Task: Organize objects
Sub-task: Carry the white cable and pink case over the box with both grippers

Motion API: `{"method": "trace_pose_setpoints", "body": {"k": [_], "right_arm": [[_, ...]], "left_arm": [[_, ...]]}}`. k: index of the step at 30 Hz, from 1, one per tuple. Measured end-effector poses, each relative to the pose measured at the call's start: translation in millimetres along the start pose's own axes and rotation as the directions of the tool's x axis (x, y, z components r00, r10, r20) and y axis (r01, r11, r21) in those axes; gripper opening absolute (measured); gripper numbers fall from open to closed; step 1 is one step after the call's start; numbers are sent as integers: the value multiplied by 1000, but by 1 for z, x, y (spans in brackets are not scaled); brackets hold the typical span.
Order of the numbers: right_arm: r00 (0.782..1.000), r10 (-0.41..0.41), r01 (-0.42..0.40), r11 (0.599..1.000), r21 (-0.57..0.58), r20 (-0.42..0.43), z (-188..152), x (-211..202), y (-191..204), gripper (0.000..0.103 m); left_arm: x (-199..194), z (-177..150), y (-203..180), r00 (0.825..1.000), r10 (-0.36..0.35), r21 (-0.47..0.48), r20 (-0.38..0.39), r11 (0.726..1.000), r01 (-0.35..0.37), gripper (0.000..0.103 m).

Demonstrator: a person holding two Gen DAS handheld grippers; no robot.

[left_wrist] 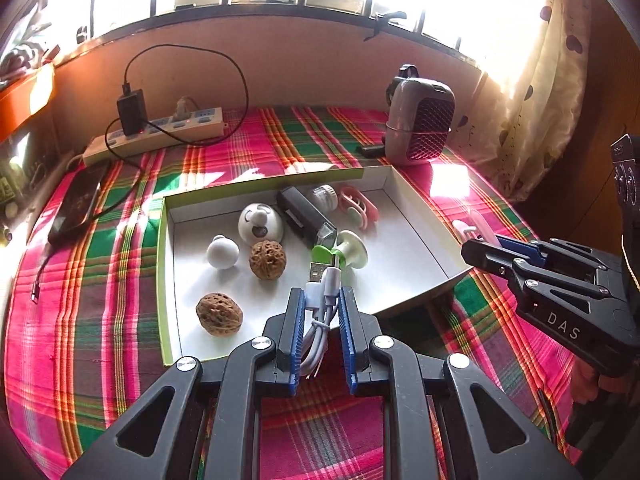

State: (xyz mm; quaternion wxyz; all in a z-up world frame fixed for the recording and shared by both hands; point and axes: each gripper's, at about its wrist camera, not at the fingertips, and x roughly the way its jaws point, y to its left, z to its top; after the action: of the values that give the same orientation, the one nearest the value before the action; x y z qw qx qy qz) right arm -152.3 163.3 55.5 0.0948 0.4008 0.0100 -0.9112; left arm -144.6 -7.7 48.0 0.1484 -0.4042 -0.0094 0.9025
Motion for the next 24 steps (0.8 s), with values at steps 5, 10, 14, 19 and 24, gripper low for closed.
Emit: {"method": "trace_pose_setpoints", "body": {"k": [5, 10, 14, 19, 24], "right_arm": [[1000, 12, -12, 1000, -6, -24, 10, 16, 1, 19], [999, 17, -18, 1000, -17, -45, 17, 30, 4, 19], [998, 19, -20, 999, -25, -61, 21, 41, 5, 19], [997, 17, -20, 999, -27, -79, 23, 52, 6, 19], [995, 20, -24, 999, -35, -103, 23, 63, 7, 19]], "left_arm": [[10, 3, 6, 1000, 5, -21, -16, 1000, -6, 15], [17, 6, 9, 1000, 14, -28, -22, 1000, -14, 15], [24, 8, 11, 999, 18, -34, -31, 999, -19, 15], [33, 11, 11, 999, 16, -35, -47, 999, -17, 15], [40, 13, 11, 998, 21, -29, -59, 999, -22, 15]]}}
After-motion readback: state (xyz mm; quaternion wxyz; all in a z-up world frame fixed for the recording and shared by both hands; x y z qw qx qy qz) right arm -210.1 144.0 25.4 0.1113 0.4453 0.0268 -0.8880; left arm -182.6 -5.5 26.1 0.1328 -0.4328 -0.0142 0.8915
